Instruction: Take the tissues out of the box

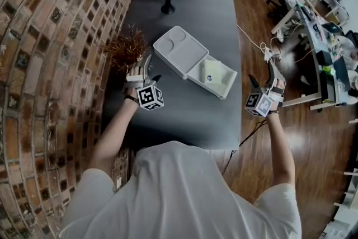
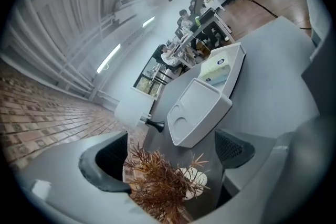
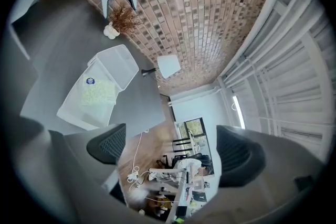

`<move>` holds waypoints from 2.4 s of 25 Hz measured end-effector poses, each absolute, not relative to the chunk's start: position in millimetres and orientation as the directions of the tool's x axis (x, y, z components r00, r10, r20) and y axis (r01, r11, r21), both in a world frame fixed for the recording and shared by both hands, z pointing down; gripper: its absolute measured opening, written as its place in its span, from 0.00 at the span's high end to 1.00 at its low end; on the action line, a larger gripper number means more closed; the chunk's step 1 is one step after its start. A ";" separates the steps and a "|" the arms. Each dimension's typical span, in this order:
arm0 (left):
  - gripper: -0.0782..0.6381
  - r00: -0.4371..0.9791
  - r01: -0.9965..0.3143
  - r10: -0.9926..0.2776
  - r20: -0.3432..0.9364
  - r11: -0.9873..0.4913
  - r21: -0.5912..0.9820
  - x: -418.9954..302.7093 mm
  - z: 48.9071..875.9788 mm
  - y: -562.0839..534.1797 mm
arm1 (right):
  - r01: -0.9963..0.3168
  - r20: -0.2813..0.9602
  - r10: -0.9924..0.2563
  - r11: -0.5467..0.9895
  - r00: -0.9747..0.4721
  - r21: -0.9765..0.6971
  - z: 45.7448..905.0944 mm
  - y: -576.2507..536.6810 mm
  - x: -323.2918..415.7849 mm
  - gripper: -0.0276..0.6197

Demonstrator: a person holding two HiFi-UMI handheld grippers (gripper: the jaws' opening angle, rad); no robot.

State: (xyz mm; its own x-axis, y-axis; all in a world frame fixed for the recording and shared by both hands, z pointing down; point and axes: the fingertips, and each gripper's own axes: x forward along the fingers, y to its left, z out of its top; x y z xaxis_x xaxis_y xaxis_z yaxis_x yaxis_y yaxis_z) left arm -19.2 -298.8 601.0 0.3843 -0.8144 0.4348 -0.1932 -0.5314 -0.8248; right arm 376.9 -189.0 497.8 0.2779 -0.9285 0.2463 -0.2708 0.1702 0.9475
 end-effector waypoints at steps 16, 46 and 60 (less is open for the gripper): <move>0.16 0.362 -0.415 -0.817 0.450 -0.573 -0.707 -46.8 596.4 -266.8 | -0.460 0.446 -0.874 0.322 0.191 0.828 553.9 -234.0 344.9 0.10; 0.16 0.430 -0.626 -0.833 0.349 -0.553 -0.549 -33.8 559.9 -234.7 | -0.845 0.792 -0.605 0.463 -0.080 0.268 643.3 -282.6 283.9 0.10; 0.16 0.492 -0.653 -0.822 0.286 -0.566 -0.503 -24.2 553.2 -229.1 | -0.966 0.891 -0.448 0.254 -0.080 0.040 689.2 -296.0 275.2 0.09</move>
